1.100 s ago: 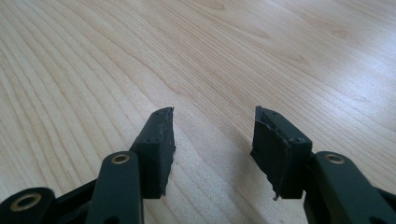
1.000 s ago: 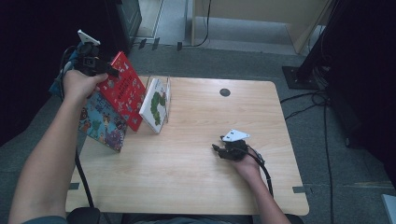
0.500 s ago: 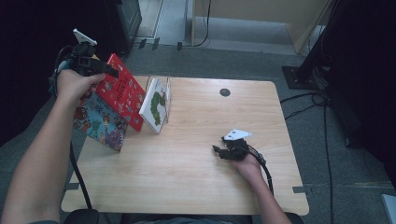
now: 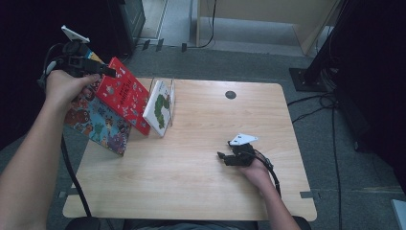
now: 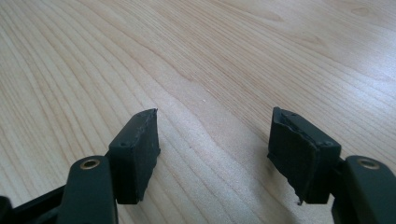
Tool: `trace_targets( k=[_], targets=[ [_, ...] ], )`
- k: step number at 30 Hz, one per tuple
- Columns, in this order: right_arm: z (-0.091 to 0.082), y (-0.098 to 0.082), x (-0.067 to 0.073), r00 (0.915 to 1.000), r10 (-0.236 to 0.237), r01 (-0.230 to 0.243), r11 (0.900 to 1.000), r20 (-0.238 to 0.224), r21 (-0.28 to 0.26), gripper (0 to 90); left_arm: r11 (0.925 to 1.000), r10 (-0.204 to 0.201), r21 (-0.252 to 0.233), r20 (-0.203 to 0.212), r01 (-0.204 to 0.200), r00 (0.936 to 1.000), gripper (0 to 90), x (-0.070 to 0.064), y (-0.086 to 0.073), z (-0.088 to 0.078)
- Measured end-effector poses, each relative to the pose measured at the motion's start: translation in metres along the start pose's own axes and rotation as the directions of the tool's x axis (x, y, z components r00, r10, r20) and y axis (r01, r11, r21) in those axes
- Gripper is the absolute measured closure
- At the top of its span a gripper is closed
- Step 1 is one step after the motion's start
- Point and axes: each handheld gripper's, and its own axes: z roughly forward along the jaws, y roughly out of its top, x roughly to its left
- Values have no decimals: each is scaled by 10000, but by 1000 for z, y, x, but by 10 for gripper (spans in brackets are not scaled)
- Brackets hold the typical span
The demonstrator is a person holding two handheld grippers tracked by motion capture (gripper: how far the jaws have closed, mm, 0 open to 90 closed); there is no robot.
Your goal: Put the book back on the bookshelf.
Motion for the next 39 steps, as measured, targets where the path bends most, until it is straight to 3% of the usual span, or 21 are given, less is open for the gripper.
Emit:
trace_targets(
  k=[8,16,20,22,33,35,39],
  targets=[
    [0,0,0,10000,-29,30,10000,-95,56,311,9991,427,80,74,-428,9991,373,-13,-10,-7],
    [1,1,-2,9994,-202,204,9998,-274,73,293,9981,613,-12,830,-614,9947,381,-33,-24,0],
    [1,1,-3,9993,-230,232,9997,-307,71,292,9967,807,34,933,-814,9924,380,-44,-33,4],
    [1,1,-3,9993,-223,225,9997,-314,66,292,9969,788,-25,1044,-789,9914,379,-51,-40,7],
    [1,1,-3,9990,-267,270,9996,-348,73,293,9894,1415,147,1298,-1446,9814,373,-81,-80,30],
    [1,1,-4,9990,-274,277,9996,-348,69,293,9897,1395,90,1574,-1426,9776,372,-84,-88,34],
    [1,1,-3,9990,-256,259,9996,-354,72,293,9875,1515,173,1746,-1569,9729,374,-91,-105,45]
  ],
)
